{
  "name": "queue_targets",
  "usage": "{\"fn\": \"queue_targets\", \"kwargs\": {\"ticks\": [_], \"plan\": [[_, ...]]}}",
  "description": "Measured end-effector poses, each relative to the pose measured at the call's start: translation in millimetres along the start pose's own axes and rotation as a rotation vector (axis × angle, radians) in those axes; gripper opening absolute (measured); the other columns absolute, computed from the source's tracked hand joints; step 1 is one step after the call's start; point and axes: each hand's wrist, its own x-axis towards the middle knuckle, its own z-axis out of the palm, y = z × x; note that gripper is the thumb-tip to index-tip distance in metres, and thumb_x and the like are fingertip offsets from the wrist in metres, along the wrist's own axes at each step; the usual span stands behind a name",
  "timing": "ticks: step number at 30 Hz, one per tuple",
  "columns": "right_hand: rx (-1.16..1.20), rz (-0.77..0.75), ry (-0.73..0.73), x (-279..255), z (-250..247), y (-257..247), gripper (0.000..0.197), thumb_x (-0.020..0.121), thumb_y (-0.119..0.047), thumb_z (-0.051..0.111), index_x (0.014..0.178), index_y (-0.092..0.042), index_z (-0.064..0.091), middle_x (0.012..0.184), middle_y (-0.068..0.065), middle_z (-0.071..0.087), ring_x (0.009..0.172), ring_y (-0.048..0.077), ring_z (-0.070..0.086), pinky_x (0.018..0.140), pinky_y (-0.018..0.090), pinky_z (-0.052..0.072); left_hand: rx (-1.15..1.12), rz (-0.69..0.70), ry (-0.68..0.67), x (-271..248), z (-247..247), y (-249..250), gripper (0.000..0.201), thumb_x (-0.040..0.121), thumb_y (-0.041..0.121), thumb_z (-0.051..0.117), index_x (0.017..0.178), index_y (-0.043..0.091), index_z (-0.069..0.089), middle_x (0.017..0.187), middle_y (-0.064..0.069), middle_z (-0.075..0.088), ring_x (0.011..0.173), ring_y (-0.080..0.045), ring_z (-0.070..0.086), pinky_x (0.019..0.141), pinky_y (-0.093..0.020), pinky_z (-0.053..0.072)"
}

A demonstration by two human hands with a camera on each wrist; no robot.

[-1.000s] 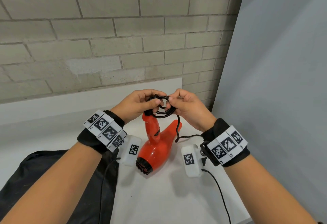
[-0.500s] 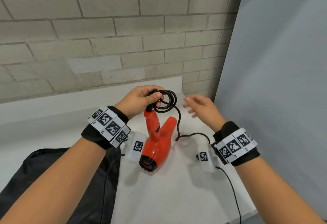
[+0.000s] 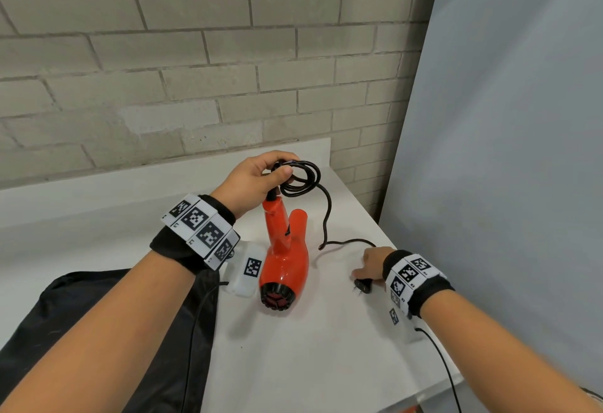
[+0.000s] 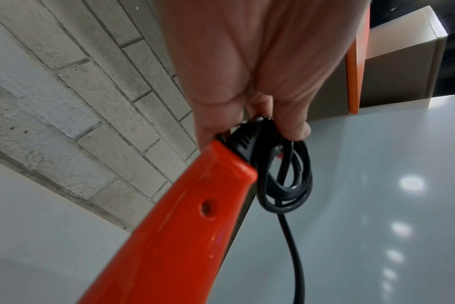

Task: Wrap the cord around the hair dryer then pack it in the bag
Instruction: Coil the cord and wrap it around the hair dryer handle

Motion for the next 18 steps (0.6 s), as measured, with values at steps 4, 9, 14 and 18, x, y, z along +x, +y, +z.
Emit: {"fn": "queue_targets", "kwargs": {"ticks": [4, 9, 14, 18], "plan": [[-0.078, 0.028, -0.049, -4, -1, 0, 0.047, 0.088, -0.033, 0.055, 0.124, -0.003, 0.053, 0.132, 0.012, 0.055, 0.121, 0.024, 0.052, 0.099, 0.029, 0.041, -0.023, 0.013, 0.009, -1, 2, 2, 0.023, 0.088, 0.009, 0.052, 0.091, 0.030, 0.060, 0.089, 0.000, 0.060, 0.073, -0.006, 0.061, 0.078, -0.022, 0.049], [0.124, 0.049, 0.112, -6, -8, 12, 0.039, 0.089, -0.007, 0.050, 0.126, 0.001, 0.045, 0.131, 0.018, 0.051, 0.117, 0.031, 0.052, 0.092, 0.033, 0.046, -0.001, 0.026, 0.034, -2, 3, 1, 0.019, 0.086, 0.007, 0.055, 0.089, 0.025, 0.061, 0.084, 0.008, 0.059, 0.068, -0.005, 0.057, 0.070, -0.012, 0.048], [1.128, -0.110, 0.404, -20, -61, 13, 0.023, 0.081, 0.012, 0.054, 0.099, -0.001, 0.051, 0.091, 0.017, 0.054, 0.083, 0.031, 0.062, 0.072, 0.038, 0.059, -0.005, 0.021, 0.048, -2, 2, 2, 0.021, 0.086, 0.007, 0.056, 0.087, 0.027, 0.061, 0.080, 0.008, 0.058, 0.069, -0.009, 0.056, 0.076, -0.021, 0.048], [1.724, -0.706, 0.241, -74, -91, -15, 0.025, 0.088, 0.011, 0.044, 0.078, -0.010, 0.051, 0.077, 0.003, 0.054, 0.069, 0.012, 0.068, 0.065, 0.024, 0.059, -0.006, 0.021, 0.065, -2, 5, 3, 0.022, 0.085, 0.007, 0.057, 0.084, 0.029, 0.062, 0.080, 0.006, 0.057, 0.073, -0.014, 0.057, 0.078, -0.026, 0.049]]}}
